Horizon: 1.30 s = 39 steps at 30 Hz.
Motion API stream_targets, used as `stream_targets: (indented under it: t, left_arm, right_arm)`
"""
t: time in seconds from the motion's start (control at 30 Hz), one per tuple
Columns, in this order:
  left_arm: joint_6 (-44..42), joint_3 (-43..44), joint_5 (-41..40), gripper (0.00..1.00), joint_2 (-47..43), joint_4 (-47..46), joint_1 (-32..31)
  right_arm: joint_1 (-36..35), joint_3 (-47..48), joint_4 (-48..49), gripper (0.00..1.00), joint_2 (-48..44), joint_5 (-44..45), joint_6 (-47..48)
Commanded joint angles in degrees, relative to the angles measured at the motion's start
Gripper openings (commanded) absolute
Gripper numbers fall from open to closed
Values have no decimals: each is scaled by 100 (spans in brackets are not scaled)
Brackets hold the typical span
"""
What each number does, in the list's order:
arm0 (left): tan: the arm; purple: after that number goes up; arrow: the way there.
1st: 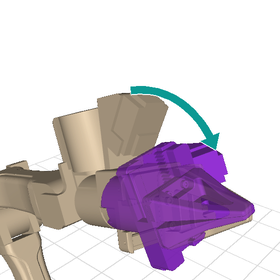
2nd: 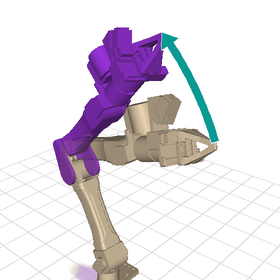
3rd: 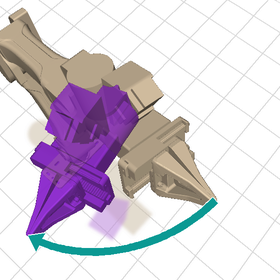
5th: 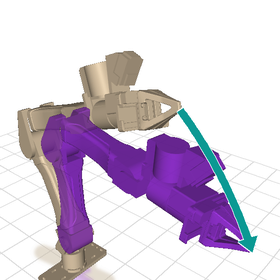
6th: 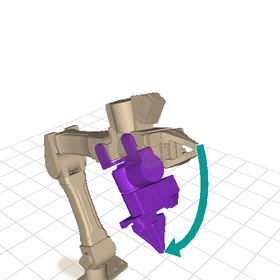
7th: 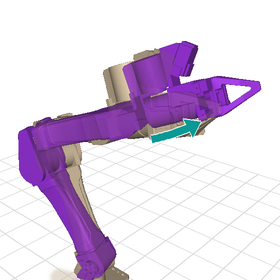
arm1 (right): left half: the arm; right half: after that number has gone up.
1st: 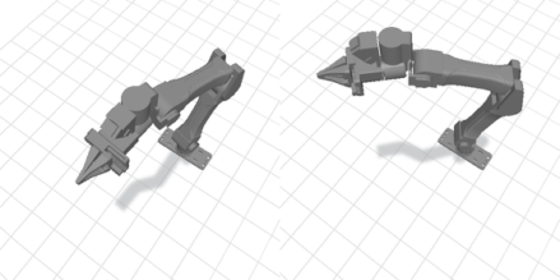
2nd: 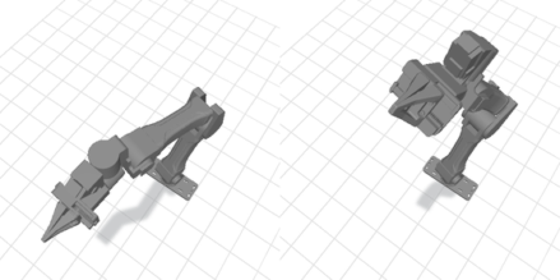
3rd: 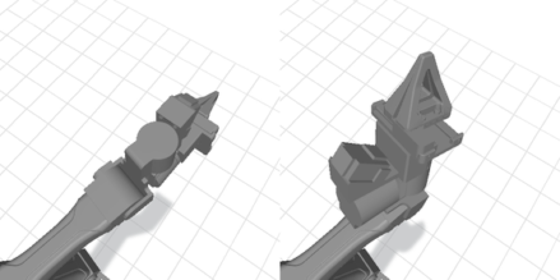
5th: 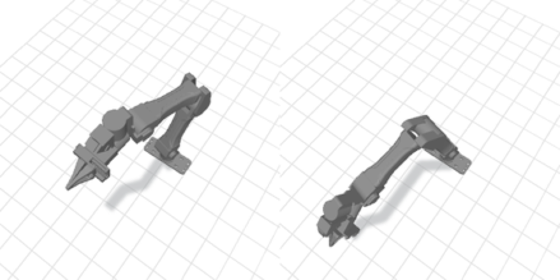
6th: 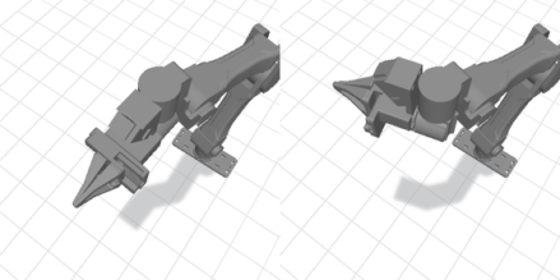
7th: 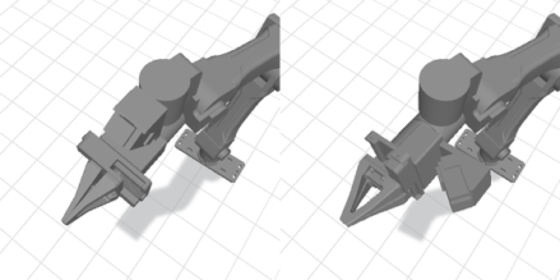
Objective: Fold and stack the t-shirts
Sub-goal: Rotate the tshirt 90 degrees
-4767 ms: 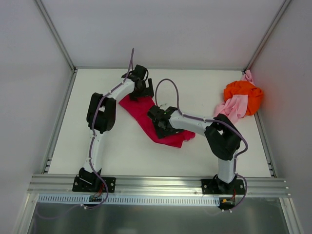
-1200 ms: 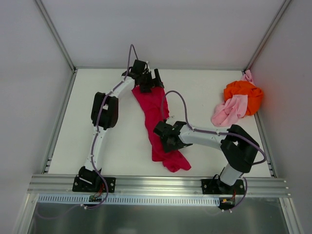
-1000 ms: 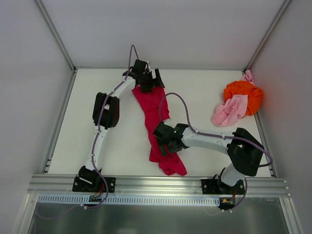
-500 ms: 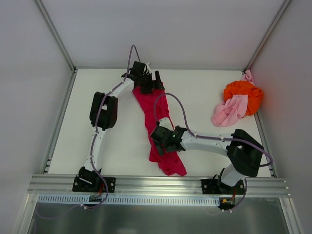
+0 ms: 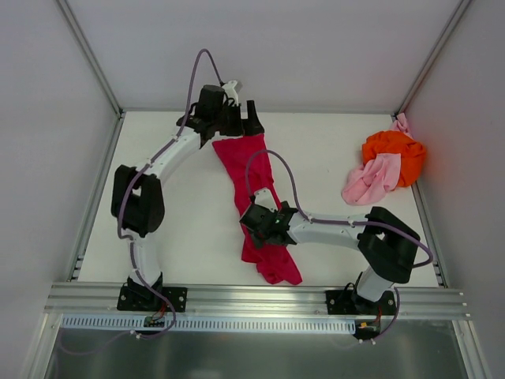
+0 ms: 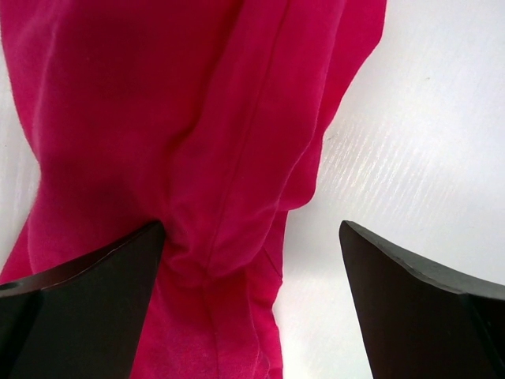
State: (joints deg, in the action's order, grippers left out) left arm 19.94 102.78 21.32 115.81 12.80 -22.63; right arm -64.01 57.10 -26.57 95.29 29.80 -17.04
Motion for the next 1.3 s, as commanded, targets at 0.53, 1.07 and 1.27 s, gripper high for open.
stream_targets:
  t: [0.53, 1.07, 1.27]
  left_arm:
    - [168, -3782, -1446, 99, -4584, -1104, -734]
    - [264, -4425, -1455, 99, -5446, -1104, -795]
    - [326, -4583, -1464, 99, -5420, -1253, -804]
  right_arm:
    - [-94, 108, 854, 100, -1, -1907, 614]
    - [-112, 282, 1208, 100, 183, -2350, 606]
    - [-165, 214, 566, 100, -106, -505, 333]
